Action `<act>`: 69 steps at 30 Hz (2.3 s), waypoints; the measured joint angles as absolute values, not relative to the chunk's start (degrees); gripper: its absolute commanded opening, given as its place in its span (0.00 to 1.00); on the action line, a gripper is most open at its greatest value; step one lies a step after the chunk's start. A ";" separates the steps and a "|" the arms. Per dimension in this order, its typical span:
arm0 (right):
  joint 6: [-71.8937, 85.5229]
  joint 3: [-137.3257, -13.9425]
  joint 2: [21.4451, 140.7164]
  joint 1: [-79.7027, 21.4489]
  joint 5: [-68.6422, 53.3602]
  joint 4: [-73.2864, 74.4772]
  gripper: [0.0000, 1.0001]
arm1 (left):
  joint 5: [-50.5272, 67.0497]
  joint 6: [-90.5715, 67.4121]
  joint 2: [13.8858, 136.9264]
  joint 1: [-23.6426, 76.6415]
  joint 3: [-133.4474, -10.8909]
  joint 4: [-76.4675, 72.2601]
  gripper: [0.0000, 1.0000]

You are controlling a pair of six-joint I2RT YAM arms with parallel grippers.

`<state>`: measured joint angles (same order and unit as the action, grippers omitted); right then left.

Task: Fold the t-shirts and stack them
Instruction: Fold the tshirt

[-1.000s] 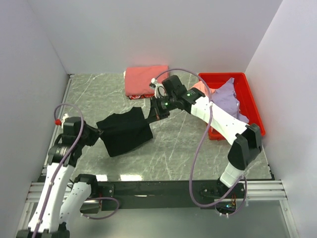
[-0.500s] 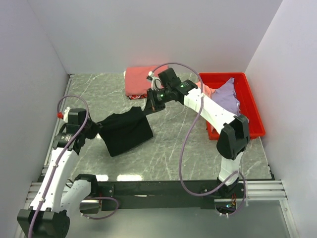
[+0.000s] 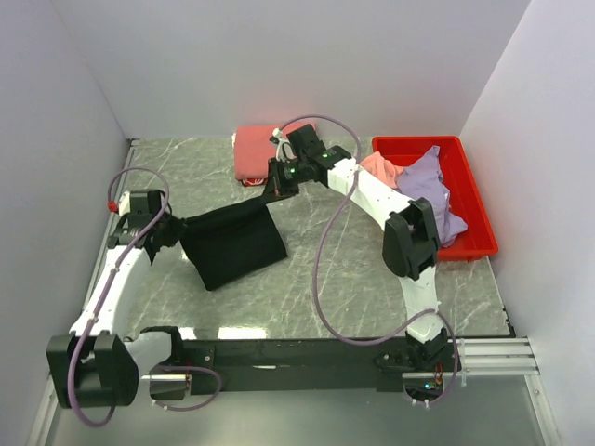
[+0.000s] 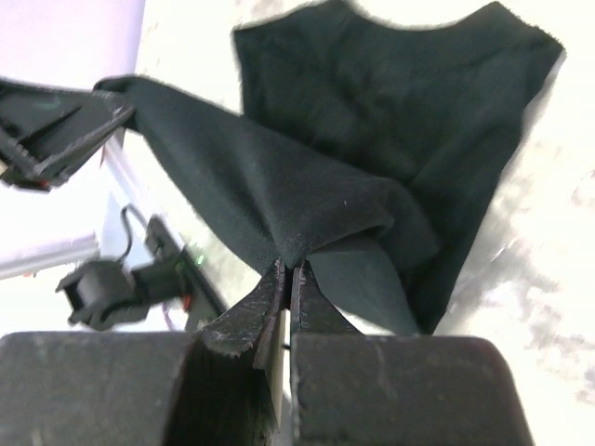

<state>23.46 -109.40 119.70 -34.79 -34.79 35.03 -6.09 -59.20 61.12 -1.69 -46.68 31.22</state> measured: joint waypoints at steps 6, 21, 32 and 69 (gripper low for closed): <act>24.91 -114.50 126.34 -34.30 -31.86 31.22 0.00 | -5.74 -57.82 69.73 -3.31 -47.16 24.03 0.04; 26.52 -128.57 140.11 -34.09 -22.94 27.18 0.54 | -4.80 -53.74 85.56 -6.57 -53.30 16.53 0.82; 25.02 -116.33 129.58 -33.23 -22.94 26.06 0.78 | 0.19 -51.77 81.84 -7.35 -56.18 13.78 0.99; 19.94 -105.80 129.47 -42.59 -12.82 27.99 0.84 | 4.08 -53.36 74.06 -2.46 -37.98 8.91 0.99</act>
<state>19.94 -105.80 129.47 -42.59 -12.82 27.99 4.08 -53.36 74.06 -2.46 -37.98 8.91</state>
